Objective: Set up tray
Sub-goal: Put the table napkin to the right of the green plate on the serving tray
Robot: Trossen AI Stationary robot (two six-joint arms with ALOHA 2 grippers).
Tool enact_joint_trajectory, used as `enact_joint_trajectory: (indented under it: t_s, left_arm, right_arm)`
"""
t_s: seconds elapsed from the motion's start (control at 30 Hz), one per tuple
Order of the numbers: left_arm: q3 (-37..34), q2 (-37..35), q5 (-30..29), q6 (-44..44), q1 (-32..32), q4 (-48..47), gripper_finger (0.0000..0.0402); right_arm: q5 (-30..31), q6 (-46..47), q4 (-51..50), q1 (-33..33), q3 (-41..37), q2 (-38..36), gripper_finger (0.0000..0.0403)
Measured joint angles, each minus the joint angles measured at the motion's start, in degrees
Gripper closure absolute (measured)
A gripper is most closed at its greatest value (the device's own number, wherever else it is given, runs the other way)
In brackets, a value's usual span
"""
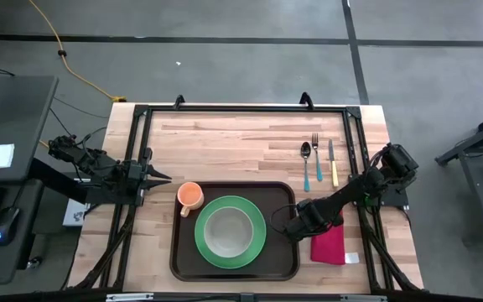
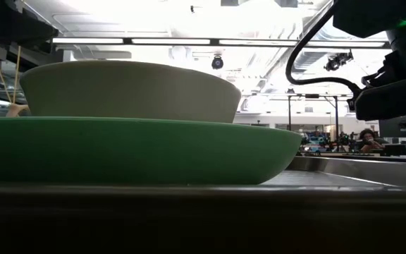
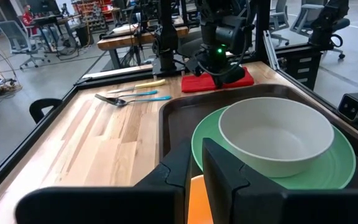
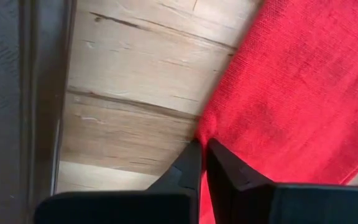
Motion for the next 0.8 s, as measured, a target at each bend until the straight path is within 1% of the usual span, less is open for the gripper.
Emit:
enact_joint_trajectory:
  t_s: [0.23, 0.37, 0.5, 0.67, 0.8]
  left_arm:
    - [0.0, 0.0, 0.0, -0.01, 0.0, 0.0, 0.0332]
    - [0.0, 0.01, 0.02, -0.02, 0.0, 0.0, 0.0332]
    - [0.0, 0.02, 0.02, -0.02, 0.0, 0.0, 0.0332]
    - [0.0, 0.0, 0.02, -0.09, 0.0, 0.03, 0.0332]
    - [0.0, 0.02, 0.02, -0.35, 0.0, 0.07, 0.0332]
  right_arm:
    - [-0.56, -0.42, 0.66, 0.0, 0.0, 0.0, 0.0402]
    - [-1.07, -1.27, 3.61, -0.02, 0.0, -0.27, 0.0403]
    - [0.51, -1.2, 5.86, -0.02, 0.0, -1.54, 0.0403]
    - [2.05, -1.09, 4.94, -0.02, 0.0, -3.6, 0.0402]
    - [2.15, -1.06, 4.13, -0.04, 0.0, -4.27, 0.0402]
